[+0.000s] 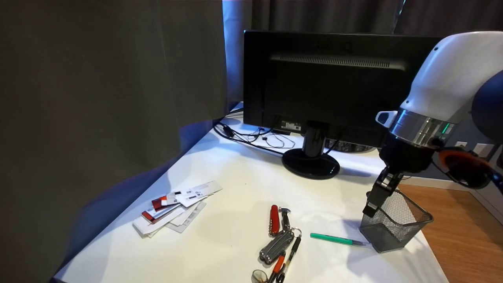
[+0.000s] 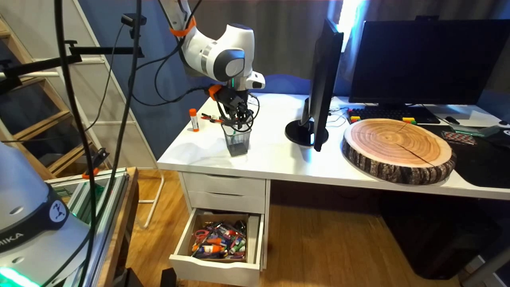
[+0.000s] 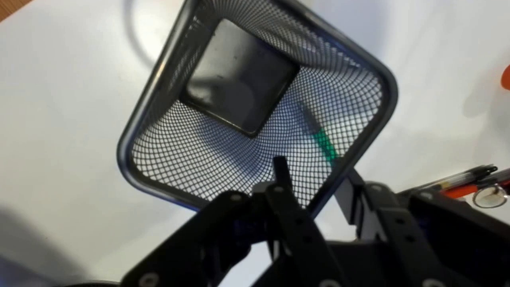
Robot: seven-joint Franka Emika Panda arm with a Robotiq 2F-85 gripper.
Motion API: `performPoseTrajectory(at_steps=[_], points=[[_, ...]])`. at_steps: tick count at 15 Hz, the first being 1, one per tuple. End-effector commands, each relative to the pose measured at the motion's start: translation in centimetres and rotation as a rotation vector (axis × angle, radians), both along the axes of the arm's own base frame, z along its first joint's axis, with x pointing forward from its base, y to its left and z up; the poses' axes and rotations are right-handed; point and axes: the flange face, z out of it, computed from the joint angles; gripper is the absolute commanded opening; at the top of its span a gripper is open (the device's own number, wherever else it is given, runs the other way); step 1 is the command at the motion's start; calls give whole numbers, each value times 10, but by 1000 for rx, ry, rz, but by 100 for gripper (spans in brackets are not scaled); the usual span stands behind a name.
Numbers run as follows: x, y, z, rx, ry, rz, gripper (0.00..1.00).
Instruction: Put the green pen on the desk then flip the penholder over
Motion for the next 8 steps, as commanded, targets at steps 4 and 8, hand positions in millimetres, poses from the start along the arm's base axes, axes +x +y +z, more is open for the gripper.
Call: performPoseTrajectory(at_steps=[4,8], points=[[10,-30,9,122,-63,-75,1],[14,-44,17,243,-69,-156,1]])
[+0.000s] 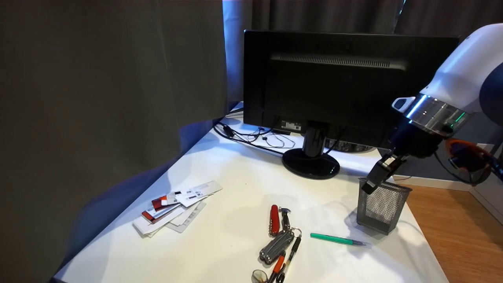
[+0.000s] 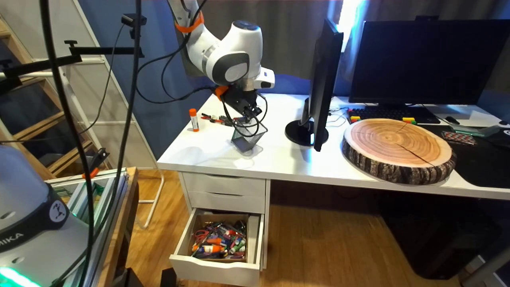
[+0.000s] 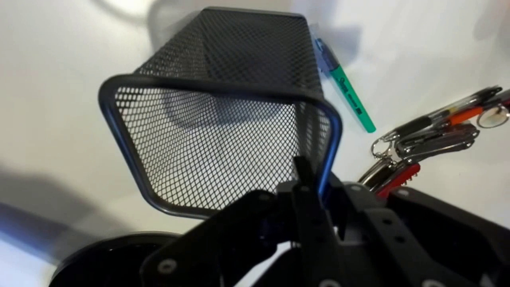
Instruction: Put the green pen on the desk then flip the penholder over
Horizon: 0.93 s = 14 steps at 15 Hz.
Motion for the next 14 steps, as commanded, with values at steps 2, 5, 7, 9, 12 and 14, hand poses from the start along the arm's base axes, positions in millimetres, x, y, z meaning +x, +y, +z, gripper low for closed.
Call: performPoseTrajectory(at_steps=[2,5,7,9,12,14], points=[[-7,-15,0,162,11,-85,2],[-8,-22,1,302,-3,-139,2],[-11,-31,0,360,-28,-173,2],[-15,-39,-8,409,-31,-216,2],[-21,-51,-27,478,-11,-268,2],[-25,-56,-39,513,-4,-296,2]])
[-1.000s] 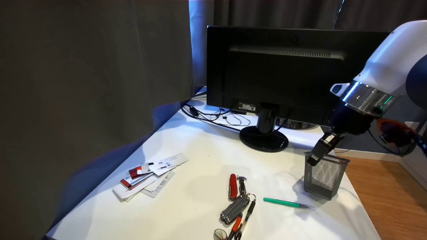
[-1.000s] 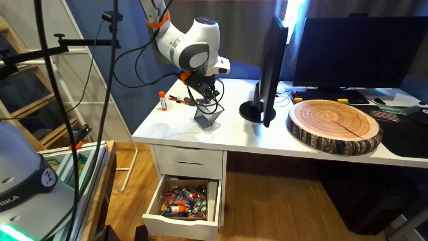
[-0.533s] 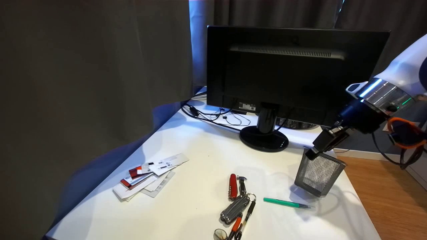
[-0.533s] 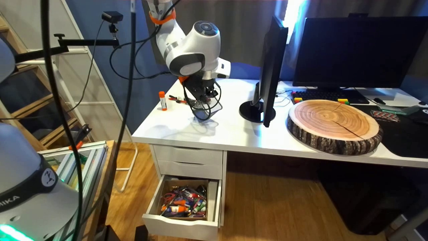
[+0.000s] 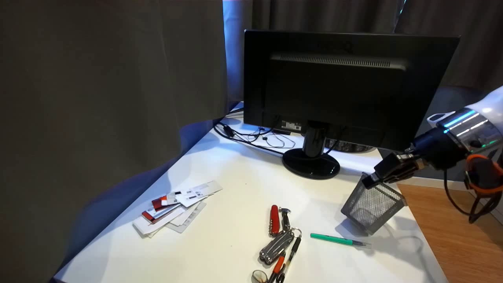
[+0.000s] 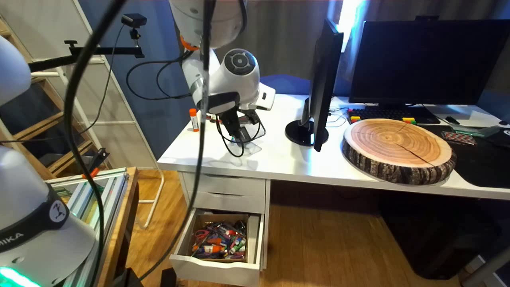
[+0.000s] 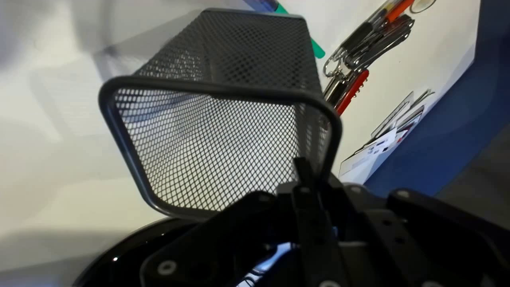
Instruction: Put the green pen on the desk then flip the penholder over
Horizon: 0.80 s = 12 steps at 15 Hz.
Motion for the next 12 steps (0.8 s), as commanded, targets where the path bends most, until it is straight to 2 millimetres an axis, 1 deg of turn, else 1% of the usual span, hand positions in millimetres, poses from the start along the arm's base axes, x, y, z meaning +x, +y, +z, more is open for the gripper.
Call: performPoseTrajectory(at_steps=[1,2,6,7,8,9,10,12], points=[[-9,-7,-18,92,23,-55,2],[-11,-10,-22,98,23,-69,2],[-12,-21,-28,118,24,-126,2],[-13,-25,-29,102,26,-135,20],[-13,-28,-31,85,33,-147,33],[-14,-33,-34,60,45,-155,39],[-14,-38,-38,45,52,-162,47],[-15,-44,-42,19,59,-169,59]])
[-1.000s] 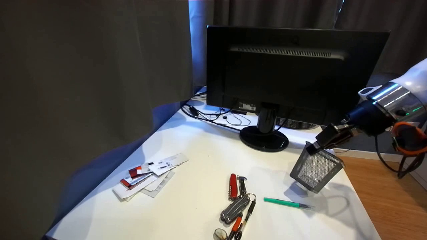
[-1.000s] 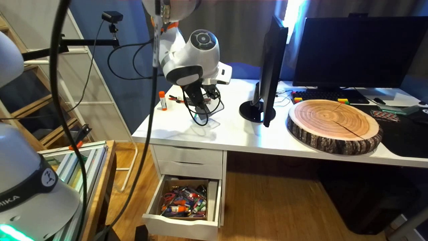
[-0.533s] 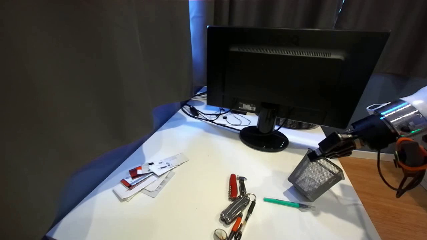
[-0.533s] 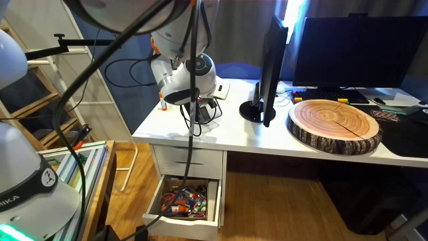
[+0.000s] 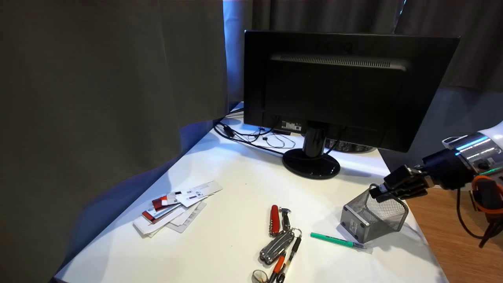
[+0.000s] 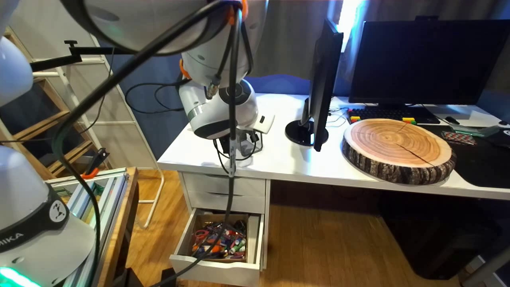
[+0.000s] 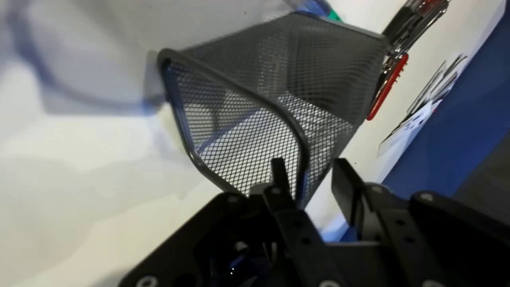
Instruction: Put the green pen on the desk then flip the penholder over
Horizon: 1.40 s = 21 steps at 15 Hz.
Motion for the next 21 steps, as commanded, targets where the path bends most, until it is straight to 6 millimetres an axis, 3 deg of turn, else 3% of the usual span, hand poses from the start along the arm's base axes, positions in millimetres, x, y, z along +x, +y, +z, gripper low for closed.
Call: performPoseTrajectory(at_steps=[1,6,10,15,21], points=[[-5,-8,4,-57,11,-23,67],[-3,-3,38,-163,-38,-14,98],[-10,5,72,-298,-88,66,100],[-12,33,121,-457,-141,237,100],[-13,69,141,-611,-148,523,100]])
